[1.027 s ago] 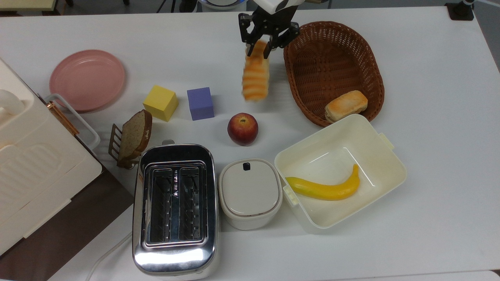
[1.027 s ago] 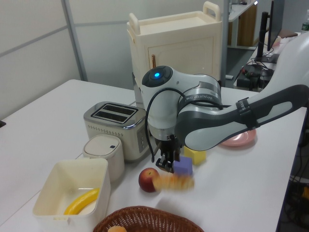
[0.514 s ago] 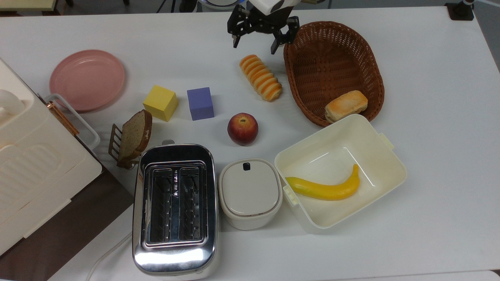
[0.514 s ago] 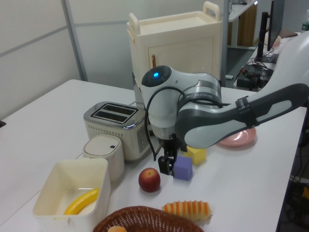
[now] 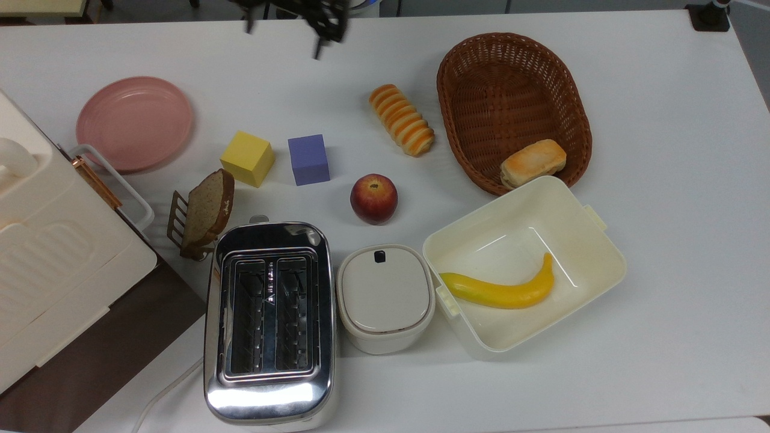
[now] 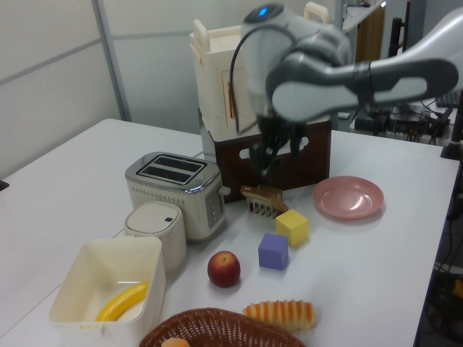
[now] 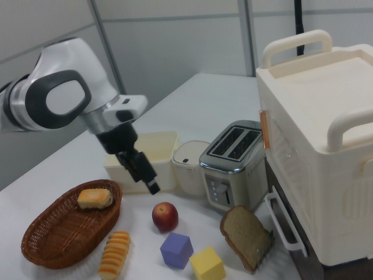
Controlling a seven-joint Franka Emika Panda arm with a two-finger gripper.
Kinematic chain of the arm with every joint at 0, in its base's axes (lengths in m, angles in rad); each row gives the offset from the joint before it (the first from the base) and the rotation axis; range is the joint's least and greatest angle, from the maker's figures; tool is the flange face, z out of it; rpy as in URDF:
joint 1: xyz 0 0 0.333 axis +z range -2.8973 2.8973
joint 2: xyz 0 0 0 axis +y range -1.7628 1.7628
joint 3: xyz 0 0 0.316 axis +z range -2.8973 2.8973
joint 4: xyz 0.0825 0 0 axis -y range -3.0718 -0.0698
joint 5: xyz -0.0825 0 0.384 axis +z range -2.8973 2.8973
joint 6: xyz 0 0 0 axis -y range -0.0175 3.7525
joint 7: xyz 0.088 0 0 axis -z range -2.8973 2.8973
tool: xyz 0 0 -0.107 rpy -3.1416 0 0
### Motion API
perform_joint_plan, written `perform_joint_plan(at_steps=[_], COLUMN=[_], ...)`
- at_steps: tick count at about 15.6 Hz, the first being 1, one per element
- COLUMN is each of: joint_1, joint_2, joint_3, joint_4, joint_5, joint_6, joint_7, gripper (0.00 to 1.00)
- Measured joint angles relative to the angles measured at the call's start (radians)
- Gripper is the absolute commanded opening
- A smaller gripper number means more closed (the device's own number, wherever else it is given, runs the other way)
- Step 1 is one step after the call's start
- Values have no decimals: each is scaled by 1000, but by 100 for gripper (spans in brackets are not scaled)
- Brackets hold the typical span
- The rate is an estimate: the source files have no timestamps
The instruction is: Put the bread on the table
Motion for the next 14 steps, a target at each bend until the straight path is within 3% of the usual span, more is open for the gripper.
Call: perform_joint_plan(at_steps=[3,6,10,14], joint_1=[-1,0,-3,5], joint_2=[0,0,39,80], joint_3=[-77,-120,-126,-124], joint_4=[59,86,113,155], joint_5=[94,189,253,265], joint_6=[-6,-6,-7,-15], joint_7=[-80,-96,-96,-136], gripper=[100,100,100,100])
